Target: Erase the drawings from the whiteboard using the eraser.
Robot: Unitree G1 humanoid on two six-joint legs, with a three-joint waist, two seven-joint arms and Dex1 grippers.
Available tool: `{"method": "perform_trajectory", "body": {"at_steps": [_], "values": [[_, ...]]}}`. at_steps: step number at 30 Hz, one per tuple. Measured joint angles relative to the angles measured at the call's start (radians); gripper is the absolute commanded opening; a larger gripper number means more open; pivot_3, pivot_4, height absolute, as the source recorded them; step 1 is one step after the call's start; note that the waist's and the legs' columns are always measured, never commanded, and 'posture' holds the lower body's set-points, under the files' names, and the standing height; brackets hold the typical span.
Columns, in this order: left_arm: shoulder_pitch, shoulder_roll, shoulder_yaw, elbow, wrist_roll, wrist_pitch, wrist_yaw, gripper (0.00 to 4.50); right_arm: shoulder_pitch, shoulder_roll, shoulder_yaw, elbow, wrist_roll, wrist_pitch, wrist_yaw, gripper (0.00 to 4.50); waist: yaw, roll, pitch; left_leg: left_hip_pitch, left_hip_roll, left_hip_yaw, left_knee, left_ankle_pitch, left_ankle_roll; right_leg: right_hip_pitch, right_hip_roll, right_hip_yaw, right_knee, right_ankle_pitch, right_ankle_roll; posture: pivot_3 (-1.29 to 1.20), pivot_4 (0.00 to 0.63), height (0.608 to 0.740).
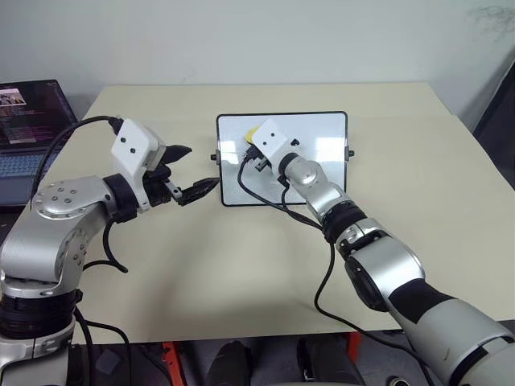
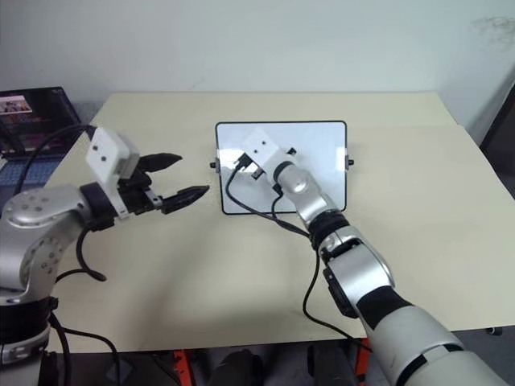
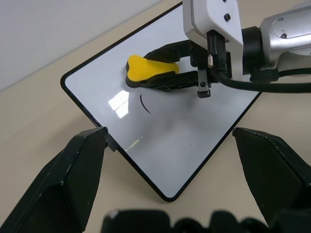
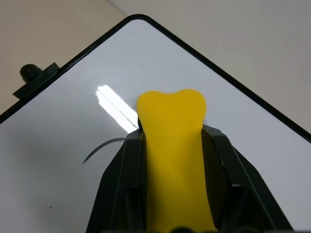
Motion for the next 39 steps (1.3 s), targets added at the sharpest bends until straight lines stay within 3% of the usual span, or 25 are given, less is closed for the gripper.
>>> {"method": "perform_trajectory", "body": {"at_steps": [8, 20, 39], "values": [[0.000, 0.000, 0.000, -0.001, -0.003, 0.009, 0.011, 4.50, 0.148, 0.024, 0.077, -0.121, -0.042, -0.001, 0.074, 1.20, 0.000, 0.000, 0.000, 0.005, 0.000, 0.000, 0.000, 0.000, 0.000, 0.005, 0.000, 0.000, 0.000, 0.000, 0.000, 0.00, 0.150, 0.740], [-0.003, 0.000, 0.000, 0.000, -0.004, 0.009, 0.014, 4.50, 0.216, 0.005, 0.095, -0.232, -0.052, 0.057, 0.127, 1.20, 0.001, 0.000, 0.000, 0.006, 0.000, 0.000, 0.000, 0.000, 0.000, 0.005, 0.000, 0.000, 0.000, 0.000, 0.000, 0.00, 0.150, 0.740], [-0.024, 0.000, -0.004, 0.011, -0.002, -0.005, 0.012, 4.50, -0.023, -0.038, 0.008, 0.044, -0.015, -0.009, 0.039, 1.20, 0.006, 0.000, 0.000, 0.006, -0.001, -0.001, 0.000, 0.001, 0.000, 0.006, 0.000, 0.000, 0.000, 0.001, -0.001, 0.00, 0.150, 0.740]]}}
